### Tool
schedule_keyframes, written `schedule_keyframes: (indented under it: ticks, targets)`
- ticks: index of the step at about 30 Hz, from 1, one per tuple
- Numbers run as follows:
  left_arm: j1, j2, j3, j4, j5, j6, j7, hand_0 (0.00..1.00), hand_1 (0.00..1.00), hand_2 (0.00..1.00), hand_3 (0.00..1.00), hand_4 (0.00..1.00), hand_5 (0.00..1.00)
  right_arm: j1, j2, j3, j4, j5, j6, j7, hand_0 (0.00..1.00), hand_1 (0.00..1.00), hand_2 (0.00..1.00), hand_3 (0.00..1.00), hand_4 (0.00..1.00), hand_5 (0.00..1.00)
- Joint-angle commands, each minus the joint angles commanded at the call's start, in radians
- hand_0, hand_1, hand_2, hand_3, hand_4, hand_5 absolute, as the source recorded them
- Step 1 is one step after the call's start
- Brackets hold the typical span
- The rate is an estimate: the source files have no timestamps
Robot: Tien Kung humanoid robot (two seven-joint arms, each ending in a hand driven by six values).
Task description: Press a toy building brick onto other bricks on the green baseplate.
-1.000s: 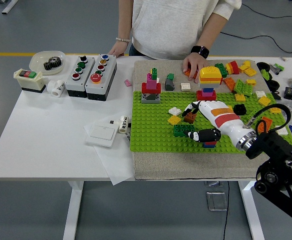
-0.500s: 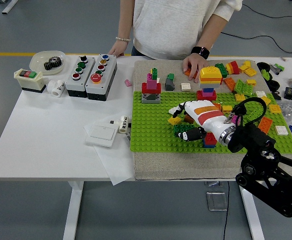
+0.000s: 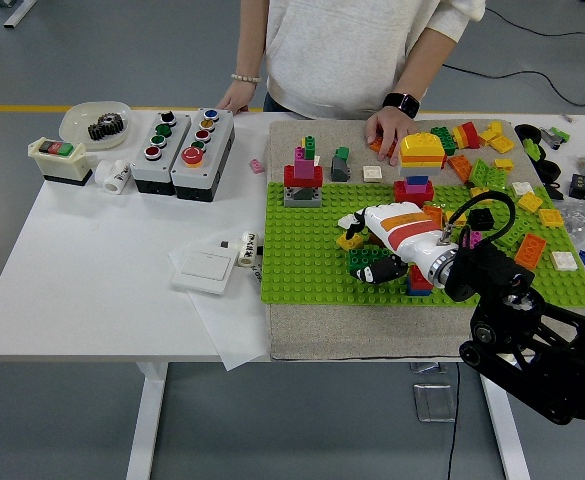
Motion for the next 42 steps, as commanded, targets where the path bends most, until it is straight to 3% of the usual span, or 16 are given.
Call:
schedule_keyframes:
  ticks: [5,8,9,14,15,20,21,42]
  targets:
    - [0.000,0.000,-0.001,0.000,0.001,0.001,0.001,0.549,0.625,0.790,0.805,0.851,0.807,0.009,0.010,-0.002,-0.037,-0.024,0.013,-0.009,0.625,0.573,0.611,0.612,0.926,0.272]
    - [0.001,0.000,-0.002,0.000,0.003,0.002,0.002,0.549,0.625,0.790,0.805,0.851,0.807,0.008,0.012,-0.002,-0.044,-0.033,0.014,-0.011,0.625,0.573,0.611,0.612,0.926,0.272]
    - [0.001,0.000,-0.003,0.000,0.003,0.002,0.002,0.550,0.624,0.790,0.805,0.851,0.808,0.007,0.012,-0.002,-0.044,-0.037,0.015,-0.011,0.580,0.531,0.556,0.613,0.919,0.267]
    - [0.003,0.000,-0.006,0.000,0.008,0.003,0.004,0.550,0.624,0.790,0.805,0.851,0.808,0.001,0.008,-0.003,-0.040,-0.052,0.018,-0.010,0.580,0.531,0.556,0.613,0.919,0.267]
    - [0.004,0.000,-0.007,0.000,0.009,0.003,0.004,0.546,0.623,0.788,0.805,0.852,0.808,0.000,0.007,-0.003,-0.037,-0.054,0.018,-0.010,0.490,0.473,0.528,0.633,0.917,0.269]
    - [0.006,0.000,-0.011,0.000,0.014,0.004,0.007,0.546,0.623,0.788,0.805,0.852,0.808,-0.004,0.005,-0.005,-0.029,-0.058,0.018,-0.010,0.490,0.473,0.528,0.633,0.917,0.269]
    - [0.006,0.000,-0.011,0.000,0.015,0.003,0.007,0.545,0.623,0.788,0.805,0.852,0.808,-0.004,0.005,-0.006,-0.029,-0.058,0.018,-0.010,0.449,0.461,0.524,0.639,0.917,0.271]
    - [0.002,0.002,-0.011,-0.001,0.020,0.003,0.006,0.544,0.623,0.786,0.804,0.853,0.808,0.005,0.021,-0.010,-0.099,-0.048,0.002,0.004,0.443,0.455,0.523,0.639,0.906,0.292]
